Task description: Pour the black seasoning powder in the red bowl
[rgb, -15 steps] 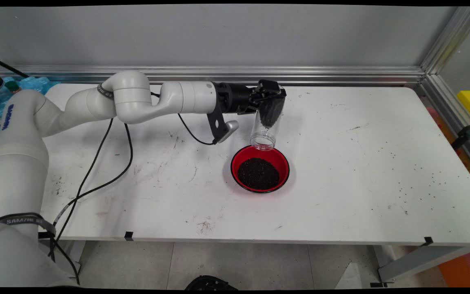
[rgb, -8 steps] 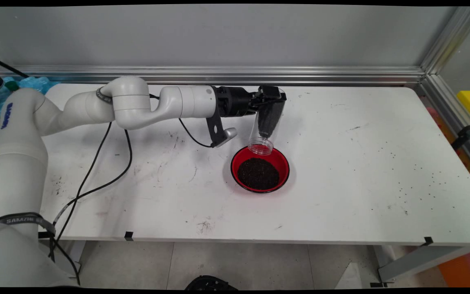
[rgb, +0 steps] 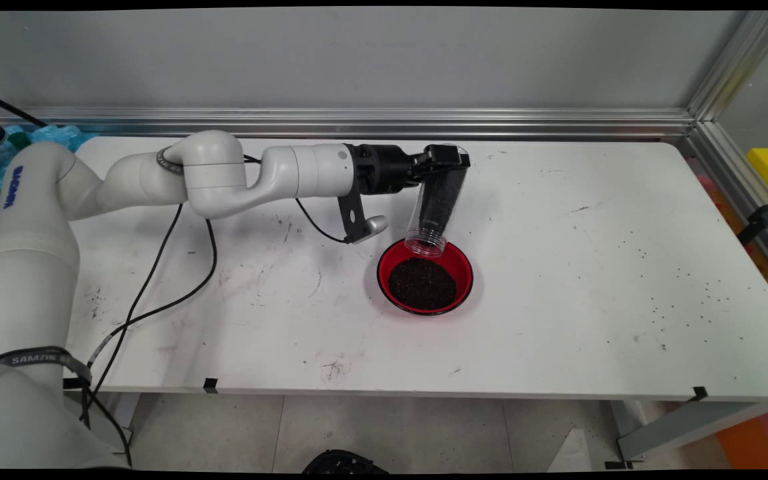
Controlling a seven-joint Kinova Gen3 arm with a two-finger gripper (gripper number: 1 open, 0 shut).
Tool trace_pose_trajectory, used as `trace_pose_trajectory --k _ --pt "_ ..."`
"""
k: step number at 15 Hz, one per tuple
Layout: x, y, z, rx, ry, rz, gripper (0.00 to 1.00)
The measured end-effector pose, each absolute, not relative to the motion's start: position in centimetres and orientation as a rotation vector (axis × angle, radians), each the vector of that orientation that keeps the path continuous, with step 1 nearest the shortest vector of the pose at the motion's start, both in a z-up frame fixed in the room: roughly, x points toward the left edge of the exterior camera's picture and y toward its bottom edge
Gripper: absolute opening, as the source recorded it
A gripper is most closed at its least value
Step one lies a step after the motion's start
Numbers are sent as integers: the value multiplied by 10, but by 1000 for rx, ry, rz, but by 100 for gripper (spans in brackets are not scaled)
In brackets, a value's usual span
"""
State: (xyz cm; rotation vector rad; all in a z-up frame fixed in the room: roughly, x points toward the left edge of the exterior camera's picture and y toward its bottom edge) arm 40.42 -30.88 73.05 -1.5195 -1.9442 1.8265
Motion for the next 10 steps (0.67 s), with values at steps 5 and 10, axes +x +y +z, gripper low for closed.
trace_pose_trajectory --k 5,10 --pt "399 -307 731 -1531 -1931 1852 0" --pt "393 -306 732 -1541 -1924 1871 0"
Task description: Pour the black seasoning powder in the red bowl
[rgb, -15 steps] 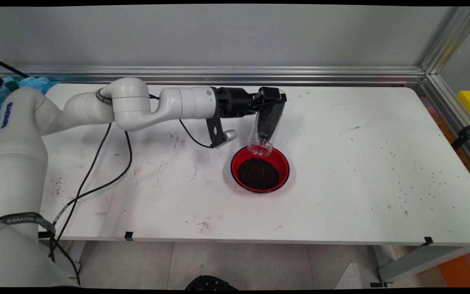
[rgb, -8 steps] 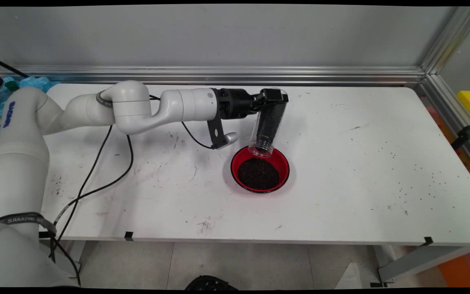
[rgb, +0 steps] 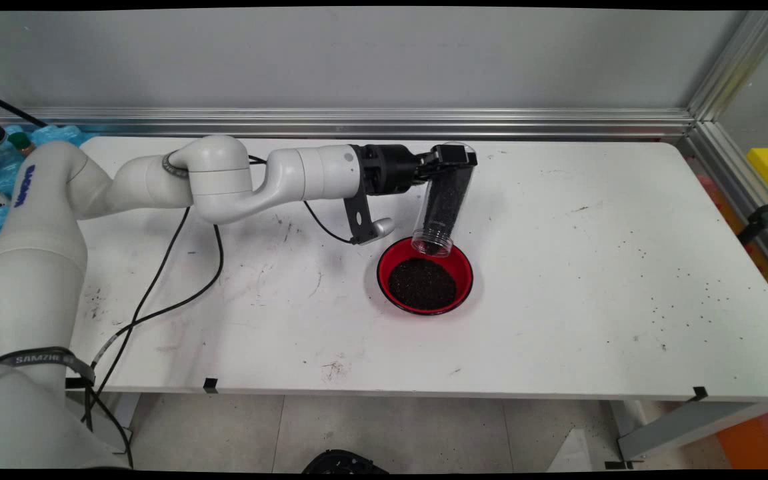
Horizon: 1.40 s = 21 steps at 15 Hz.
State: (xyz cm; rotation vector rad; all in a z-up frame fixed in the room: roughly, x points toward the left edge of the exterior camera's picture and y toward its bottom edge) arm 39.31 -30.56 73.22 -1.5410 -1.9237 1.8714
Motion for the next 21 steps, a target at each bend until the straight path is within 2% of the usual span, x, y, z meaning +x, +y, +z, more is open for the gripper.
trace_pose_trajectory --k 21 --pt "390 -297 738 -1702 -1835 1998 0"
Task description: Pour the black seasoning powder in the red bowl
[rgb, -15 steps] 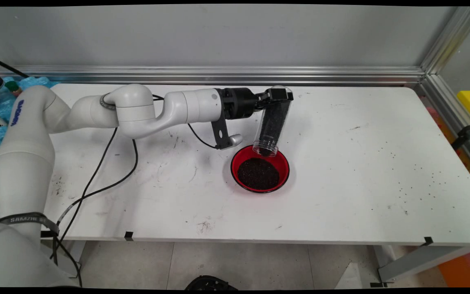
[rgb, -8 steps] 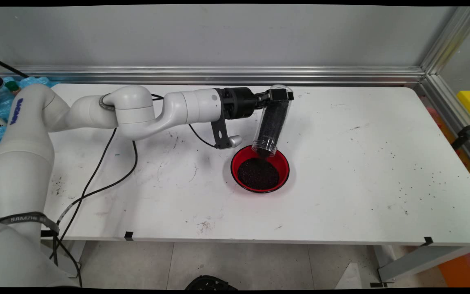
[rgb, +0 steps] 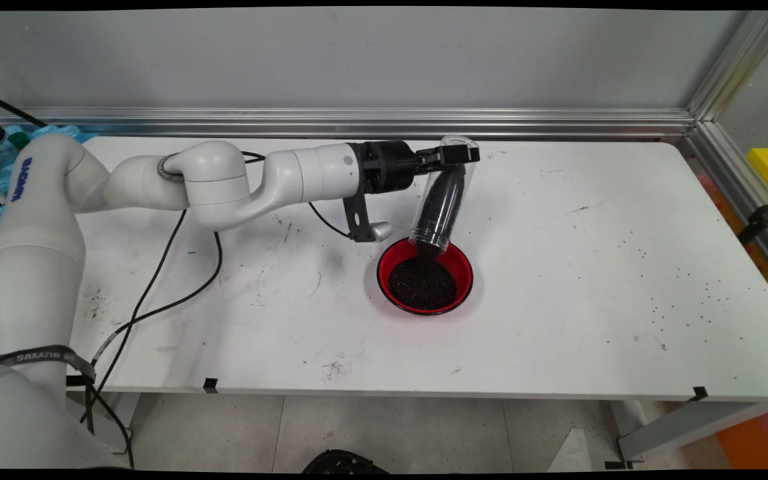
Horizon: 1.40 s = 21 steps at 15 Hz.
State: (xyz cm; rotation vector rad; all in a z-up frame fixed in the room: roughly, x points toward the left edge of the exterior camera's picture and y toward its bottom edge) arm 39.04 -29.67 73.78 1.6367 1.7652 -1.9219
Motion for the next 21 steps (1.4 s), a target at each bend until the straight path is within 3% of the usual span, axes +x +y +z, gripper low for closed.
trace_pose_trajectory --k 21 --pt "380 -279 740 1684 1672 -1957 0"
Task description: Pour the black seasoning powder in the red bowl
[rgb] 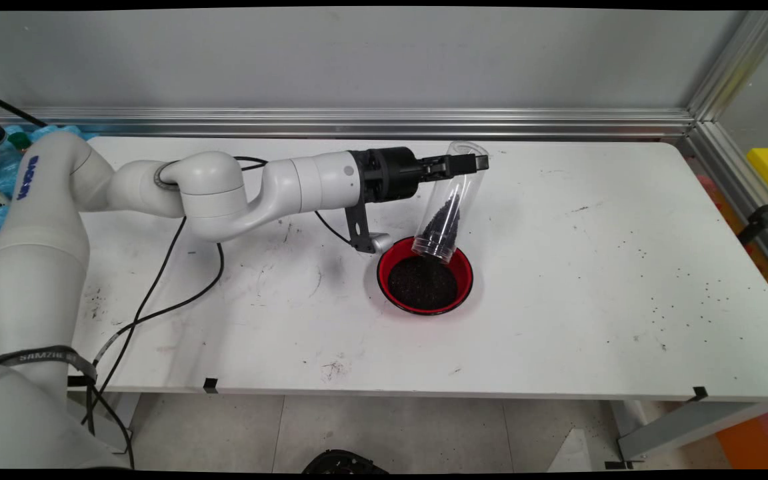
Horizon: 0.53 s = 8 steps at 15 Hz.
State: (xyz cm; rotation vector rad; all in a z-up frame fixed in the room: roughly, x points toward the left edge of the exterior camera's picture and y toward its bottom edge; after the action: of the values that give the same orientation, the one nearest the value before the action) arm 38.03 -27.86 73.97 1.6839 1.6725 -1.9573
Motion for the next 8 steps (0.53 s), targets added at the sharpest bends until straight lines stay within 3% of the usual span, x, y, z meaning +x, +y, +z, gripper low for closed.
trace_pose_trajectory --k 8 --pt "381 -273 738 1726 1587 -1945 0"
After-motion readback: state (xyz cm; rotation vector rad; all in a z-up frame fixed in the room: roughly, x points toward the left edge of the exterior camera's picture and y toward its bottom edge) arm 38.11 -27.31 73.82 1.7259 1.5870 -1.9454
